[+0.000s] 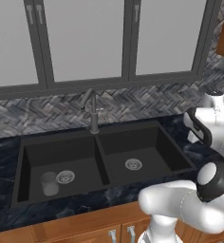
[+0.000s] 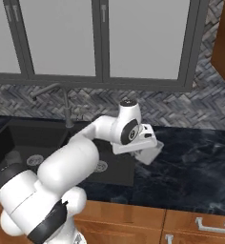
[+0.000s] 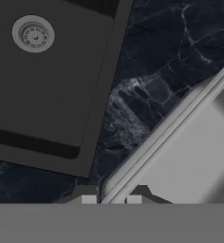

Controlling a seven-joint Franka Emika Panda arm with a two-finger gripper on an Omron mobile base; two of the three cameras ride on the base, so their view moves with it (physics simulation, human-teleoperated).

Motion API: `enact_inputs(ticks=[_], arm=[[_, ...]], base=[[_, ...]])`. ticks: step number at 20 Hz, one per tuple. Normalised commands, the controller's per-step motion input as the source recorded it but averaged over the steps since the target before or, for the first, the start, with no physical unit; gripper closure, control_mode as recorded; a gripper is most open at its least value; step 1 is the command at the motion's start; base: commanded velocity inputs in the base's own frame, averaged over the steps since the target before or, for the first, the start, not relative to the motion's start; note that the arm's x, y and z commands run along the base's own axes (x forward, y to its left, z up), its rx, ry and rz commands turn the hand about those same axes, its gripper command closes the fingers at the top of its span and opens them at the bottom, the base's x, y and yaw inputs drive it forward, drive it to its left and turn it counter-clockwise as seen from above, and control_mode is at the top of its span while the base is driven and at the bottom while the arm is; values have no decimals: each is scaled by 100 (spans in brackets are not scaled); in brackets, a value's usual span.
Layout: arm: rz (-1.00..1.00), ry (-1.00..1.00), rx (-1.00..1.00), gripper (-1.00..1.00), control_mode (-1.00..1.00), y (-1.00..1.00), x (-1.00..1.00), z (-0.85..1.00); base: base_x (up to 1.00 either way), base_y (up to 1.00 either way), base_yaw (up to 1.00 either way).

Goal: Place the glass cup in the left basin and the tupperware in the right basin of the sink.

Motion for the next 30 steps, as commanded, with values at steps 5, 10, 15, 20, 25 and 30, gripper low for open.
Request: enact_inputs(ticks=[5,10,15,20,25,30], arm=[[8,0,0,100,-100,74,3,0],[9,0,0,100,-100,67,11,0],[10,0,0,100,-100,60,31,0],[11,0,0,100,-100,45,50,0],[11,0,0,100,-100,45,49,-9],[11,0,0,100,-100,38,38,-19]], base=[[0,0,0],[0,0,0],[0,0,0],[0,0,0],[0,0,0],[0,0,0]])
